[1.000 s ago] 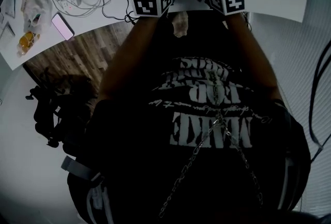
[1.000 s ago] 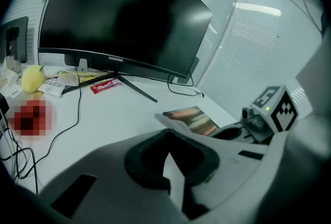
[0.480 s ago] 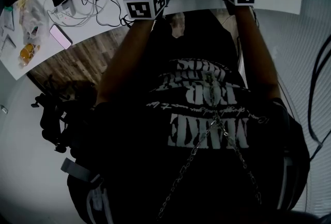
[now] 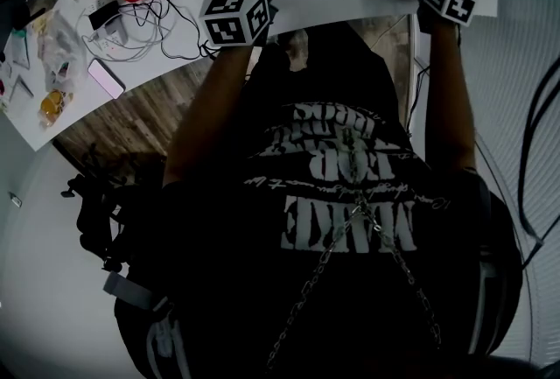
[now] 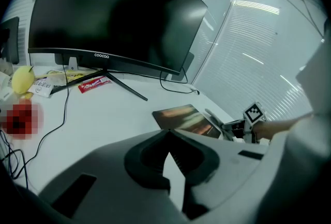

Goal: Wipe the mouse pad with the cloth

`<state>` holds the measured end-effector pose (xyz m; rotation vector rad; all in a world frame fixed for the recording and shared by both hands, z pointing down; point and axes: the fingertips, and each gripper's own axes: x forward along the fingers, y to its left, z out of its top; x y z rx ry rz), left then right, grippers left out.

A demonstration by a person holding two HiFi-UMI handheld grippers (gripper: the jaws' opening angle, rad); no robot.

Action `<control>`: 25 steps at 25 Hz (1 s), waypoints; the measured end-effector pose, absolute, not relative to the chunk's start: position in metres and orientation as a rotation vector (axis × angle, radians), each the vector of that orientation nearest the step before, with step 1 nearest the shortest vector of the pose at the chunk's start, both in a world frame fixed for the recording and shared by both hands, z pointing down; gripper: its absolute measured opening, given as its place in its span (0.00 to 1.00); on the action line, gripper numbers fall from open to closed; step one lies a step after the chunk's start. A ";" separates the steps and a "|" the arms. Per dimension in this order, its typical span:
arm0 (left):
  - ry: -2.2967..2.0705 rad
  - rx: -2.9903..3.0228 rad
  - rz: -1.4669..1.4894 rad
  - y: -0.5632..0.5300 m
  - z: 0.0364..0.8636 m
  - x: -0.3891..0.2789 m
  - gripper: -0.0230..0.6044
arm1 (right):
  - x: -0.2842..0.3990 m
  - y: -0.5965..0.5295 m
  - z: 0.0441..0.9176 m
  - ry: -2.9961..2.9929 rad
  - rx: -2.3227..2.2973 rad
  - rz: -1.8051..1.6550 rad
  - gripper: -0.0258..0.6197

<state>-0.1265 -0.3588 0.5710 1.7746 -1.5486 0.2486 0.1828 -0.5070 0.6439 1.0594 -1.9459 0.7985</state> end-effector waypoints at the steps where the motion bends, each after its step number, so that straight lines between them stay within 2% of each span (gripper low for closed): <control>1: -1.549 1.779 0.250 -0.359 0.568 -0.126 0.04 | 0.184 -0.506 0.644 -1.961 1.056 0.796 0.12; 2: -1.550 1.784 0.249 -0.358 0.564 -0.126 0.04 | 0.183 -0.506 0.643 -1.986 1.041 0.775 0.18; 3: -1.555 1.793 0.243 -0.357 0.558 -0.126 0.04 | 0.182 -0.504 0.639 -2.018 1.029 0.752 0.29; 4: -1.566 1.810 0.230 -0.356 0.548 -0.125 0.04 | 0.180 -0.503 0.628 -2.063 1.030 0.734 0.35; 12: -1.883 2.150 0.027 -0.331 0.377 -0.140 0.04 | 0.139 -0.436 0.405 -2.672 1.184 0.444 0.36; 13: -1.907 2.184 -0.002 -0.322 0.358 -0.142 0.04 | 0.133 -0.420 0.381 -2.720 1.189 0.391 0.34; 16: -1.902 2.271 -0.042 -0.301 0.326 -0.144 0.04 | 0.120 -0.378 0.331 -2.792 1.278 0.293 0.17; 17: -1.890 2.288 -0.043 -0.296 0.323 -0.143 0.04 | 0.118 -0.367 0.323 -2.802 1.315 0.277 0.07; 18: -1.877 2.294 -0.043 -0.290 0.323 -0.142 0.04 | 0.117 -0.357 0.319 -2.804 1.342 0.266 0.05; 25: -1.796 2.316 -0.047 -0.251 0.326 -0.138 0.04 | 0.111 -0.300 0.324 -2.728 1.393 0.272 0.04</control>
